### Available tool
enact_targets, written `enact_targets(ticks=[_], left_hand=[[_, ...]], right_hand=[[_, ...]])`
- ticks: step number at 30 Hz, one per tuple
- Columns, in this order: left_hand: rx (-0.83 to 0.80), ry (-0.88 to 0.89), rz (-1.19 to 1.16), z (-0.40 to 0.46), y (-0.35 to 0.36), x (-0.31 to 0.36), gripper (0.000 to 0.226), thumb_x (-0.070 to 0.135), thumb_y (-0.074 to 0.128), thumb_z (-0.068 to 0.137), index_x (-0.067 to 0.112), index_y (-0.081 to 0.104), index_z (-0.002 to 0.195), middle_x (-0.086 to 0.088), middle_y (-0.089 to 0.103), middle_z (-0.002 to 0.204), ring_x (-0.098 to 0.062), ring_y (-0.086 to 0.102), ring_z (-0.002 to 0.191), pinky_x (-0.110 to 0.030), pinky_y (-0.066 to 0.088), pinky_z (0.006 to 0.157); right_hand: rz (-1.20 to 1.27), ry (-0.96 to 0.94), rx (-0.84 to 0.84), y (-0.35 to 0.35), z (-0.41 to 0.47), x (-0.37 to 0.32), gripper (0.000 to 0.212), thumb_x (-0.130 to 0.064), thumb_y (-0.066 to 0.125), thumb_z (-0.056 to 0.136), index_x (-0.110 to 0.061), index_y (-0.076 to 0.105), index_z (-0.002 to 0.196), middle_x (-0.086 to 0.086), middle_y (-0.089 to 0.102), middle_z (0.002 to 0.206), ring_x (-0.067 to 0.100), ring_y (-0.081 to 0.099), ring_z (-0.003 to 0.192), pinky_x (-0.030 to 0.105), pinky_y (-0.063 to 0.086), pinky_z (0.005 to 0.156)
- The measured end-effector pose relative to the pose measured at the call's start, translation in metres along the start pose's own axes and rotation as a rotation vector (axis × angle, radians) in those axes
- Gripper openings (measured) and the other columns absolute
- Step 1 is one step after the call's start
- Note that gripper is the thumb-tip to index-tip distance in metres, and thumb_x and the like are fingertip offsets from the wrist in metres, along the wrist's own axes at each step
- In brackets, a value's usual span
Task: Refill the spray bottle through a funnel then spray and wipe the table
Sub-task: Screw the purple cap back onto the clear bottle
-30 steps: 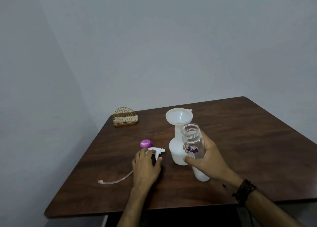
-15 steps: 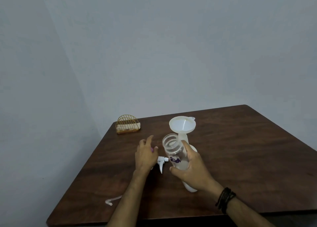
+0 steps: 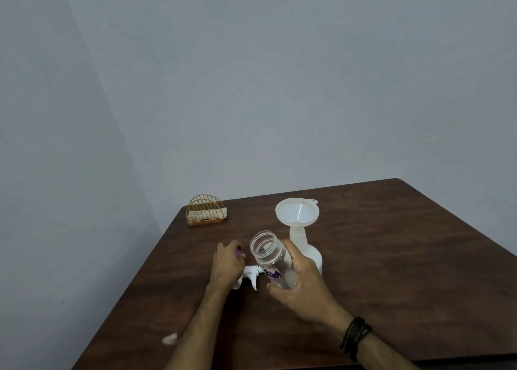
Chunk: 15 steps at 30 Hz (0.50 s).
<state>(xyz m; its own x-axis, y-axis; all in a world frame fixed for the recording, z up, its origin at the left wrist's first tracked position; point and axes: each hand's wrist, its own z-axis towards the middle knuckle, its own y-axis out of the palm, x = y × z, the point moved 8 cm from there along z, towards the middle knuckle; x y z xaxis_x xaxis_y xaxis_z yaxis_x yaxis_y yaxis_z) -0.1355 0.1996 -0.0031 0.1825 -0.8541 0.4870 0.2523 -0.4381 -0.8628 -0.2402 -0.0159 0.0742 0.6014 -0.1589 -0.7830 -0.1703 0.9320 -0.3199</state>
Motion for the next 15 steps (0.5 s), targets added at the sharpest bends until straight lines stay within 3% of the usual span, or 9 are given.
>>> enact_targets(ticks=[4, 7, 11, 13, 15], left_hand=[[0.164, 0.046, -0.214, -0.015, -0.044, 0.018, 0.033, 0.022, 0.060, 0.097, 0.024, 0.052, 0.129, -0.005, 0.046, 0.125, -0.013, 0.049, 0.101, -0.029, 0.048, 0.089], [0.252, 0.140, -0.330, -0.028, -0.072, 0.042, 0.032, 0.022, 0.057, 0.099, 0.022, 0.053, 0.130, -0.002, 0.044, 0.124, -0.013, 0.049, 0.106, -0.027, 0.042, 0.089], [-0.020, 0.111, -0.681, -0.035, -0.060, 0.062, 0.026, 0.009, 0.066, 0.093, 0.024, 0.059, 0.114, -0.006, 0.062, 0.117, -0.008, 0.061, 0.092, -0.014, 0.049, 0.072], [-0.073, 0.123, -0.827, -0.044, -0.057, 0.073, 0.024, 0.009, 0.065, 0.094, 0.021, 0.062, 0.114, -0.005, 0.066, 0.108, -0.008, 0.064, 0.088, -0.012, 0.051, 0.068], [-0.073, 0.165, -0.953, -0.054, -0.063, 0.086, 0.020, 0.014, 0.061, 0.098, 0.019, 0.065, 0.117, -0.004, 0.068, 0.106, -0.012, 0.066, 0.093, -0.018, 0.054, 0.073]], right_hand=[[0.003, -0.011, -0.026, 0.011, 0.003, -0.001, 0.048, -0.012, 0.074, 0.078, -0.029, 0.057, 0.119, -0.018, 0.067, 0.110, 0.009, 0.065, 0.105, 0.022, 0.055, 0.085], [0.016, -0.013, -0.035, 0.015, 0.005, -0.003, 0.050, -0.007, 0.075, 0.078, -0.028, 0.056, 0.120, -0.019, 0.067, 0.110, 0.008, 0.065, 0.105, 0.019, 0.054, 0.085], [0.059, -0.003, -0.017, 0.016, 0.007, -0.002, 0.049, 0.000, 0.075, 0.076, -0.024, 0.058, 0.115, -0.017, 0.068, 0.105, 0.009, 0.067, 0.099, 0.017, 0.053, 0.079], [0.088, 0.002, -0.004, 0.013, 0.008, -0.001, 0.048, -0.009, 0.075, 0.075, -0.026, 0.056, 0.116, -0.017, 0.068, 0.106, 0.010, 0.067, 0.102, 0.019, 0.055, 0.082], [0.104, 0.015, 0.018, 0.009, 0.008, 0.000, 0.050, -0.023, 0.074, 0.073, -0.031, 0.054, 0.118, -0.020, 0.067, 0.110, 0.008, 0.066, 0.107, 0.017, 0.053, 0.086]])
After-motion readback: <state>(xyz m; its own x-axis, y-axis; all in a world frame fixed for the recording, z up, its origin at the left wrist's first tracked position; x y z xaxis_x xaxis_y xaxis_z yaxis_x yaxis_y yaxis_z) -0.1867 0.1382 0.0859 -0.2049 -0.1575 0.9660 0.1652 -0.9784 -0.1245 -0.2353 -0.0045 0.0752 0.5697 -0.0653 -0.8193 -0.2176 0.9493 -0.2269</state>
